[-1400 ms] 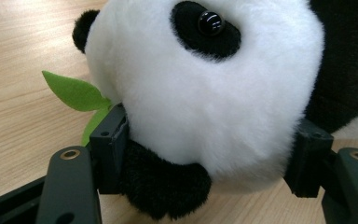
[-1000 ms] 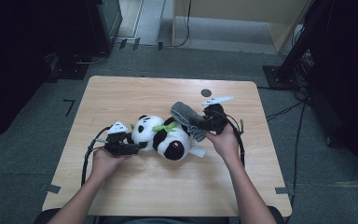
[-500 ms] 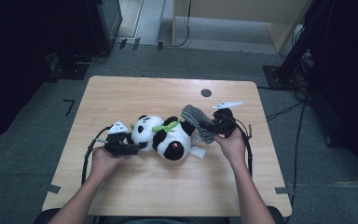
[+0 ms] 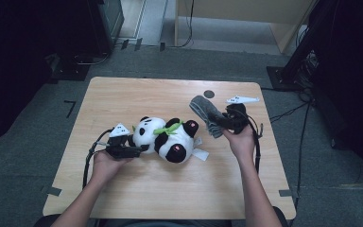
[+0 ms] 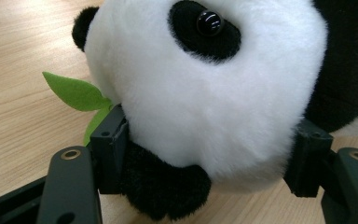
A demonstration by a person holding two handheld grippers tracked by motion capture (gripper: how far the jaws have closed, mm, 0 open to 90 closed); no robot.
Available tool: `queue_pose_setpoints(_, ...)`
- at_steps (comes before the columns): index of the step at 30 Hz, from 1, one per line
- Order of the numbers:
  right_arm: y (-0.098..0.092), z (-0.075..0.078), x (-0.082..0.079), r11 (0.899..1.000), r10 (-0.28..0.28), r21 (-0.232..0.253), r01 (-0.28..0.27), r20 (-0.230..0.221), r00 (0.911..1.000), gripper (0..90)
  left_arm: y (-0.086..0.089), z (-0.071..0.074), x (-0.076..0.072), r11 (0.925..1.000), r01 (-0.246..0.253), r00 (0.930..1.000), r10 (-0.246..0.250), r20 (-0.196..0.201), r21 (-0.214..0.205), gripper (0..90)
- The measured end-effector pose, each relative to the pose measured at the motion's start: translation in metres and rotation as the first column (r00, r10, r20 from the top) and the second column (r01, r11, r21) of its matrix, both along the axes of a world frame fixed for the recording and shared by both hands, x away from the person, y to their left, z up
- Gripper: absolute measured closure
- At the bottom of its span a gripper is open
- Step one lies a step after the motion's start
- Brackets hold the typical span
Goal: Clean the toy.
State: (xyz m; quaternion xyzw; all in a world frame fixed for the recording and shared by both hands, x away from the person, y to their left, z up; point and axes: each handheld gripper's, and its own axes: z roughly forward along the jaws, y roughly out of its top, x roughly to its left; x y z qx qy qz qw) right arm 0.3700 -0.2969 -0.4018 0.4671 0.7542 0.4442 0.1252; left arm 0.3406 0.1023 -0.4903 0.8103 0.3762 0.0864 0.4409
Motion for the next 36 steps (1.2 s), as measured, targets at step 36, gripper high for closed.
queue_pose_setpoints(36, -0.002, -0.038, 0.001, 0.998, -0.036, -0.055, 0.027, -0.153, 0.9875, 77.4, 0.001, 0.002, 0.006, 0.9996, -0.001, 0.999, 0.0, -0.046, -0.028, 30.7)
